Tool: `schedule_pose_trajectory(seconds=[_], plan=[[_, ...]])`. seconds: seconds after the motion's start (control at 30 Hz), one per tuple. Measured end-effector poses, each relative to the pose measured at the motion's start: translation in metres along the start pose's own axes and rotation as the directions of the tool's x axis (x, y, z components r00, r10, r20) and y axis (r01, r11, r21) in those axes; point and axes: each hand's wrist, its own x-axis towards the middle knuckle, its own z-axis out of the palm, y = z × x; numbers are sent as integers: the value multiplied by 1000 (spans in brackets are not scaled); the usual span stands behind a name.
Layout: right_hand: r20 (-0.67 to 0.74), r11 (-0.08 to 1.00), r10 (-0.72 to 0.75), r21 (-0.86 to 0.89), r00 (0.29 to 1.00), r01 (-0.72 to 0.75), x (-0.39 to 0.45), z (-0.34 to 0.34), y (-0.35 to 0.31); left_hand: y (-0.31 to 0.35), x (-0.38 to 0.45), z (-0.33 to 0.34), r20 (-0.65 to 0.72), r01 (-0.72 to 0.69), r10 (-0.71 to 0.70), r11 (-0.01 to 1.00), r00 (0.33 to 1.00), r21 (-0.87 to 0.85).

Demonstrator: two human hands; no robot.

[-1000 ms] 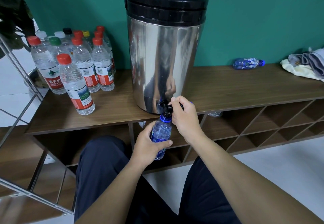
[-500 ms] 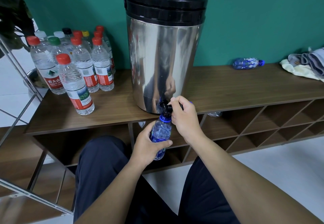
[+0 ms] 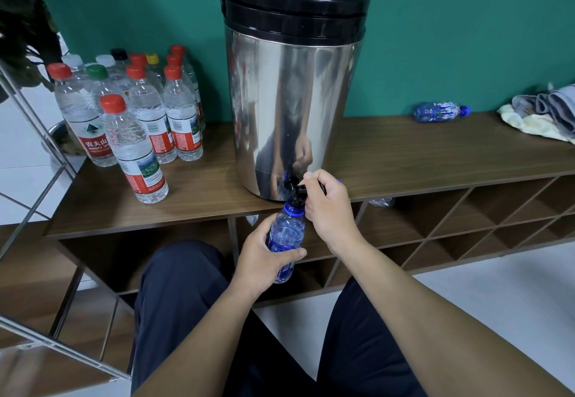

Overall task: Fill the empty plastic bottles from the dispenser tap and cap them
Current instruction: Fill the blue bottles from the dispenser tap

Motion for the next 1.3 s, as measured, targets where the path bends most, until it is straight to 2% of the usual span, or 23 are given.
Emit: schedule_pose_trajectory(seconds=[1.3], plan=[[21,1000,4,17,1000,-4,-2,-2,-2,1,-2,1,-3,-3,3,1000,1000,-4]])
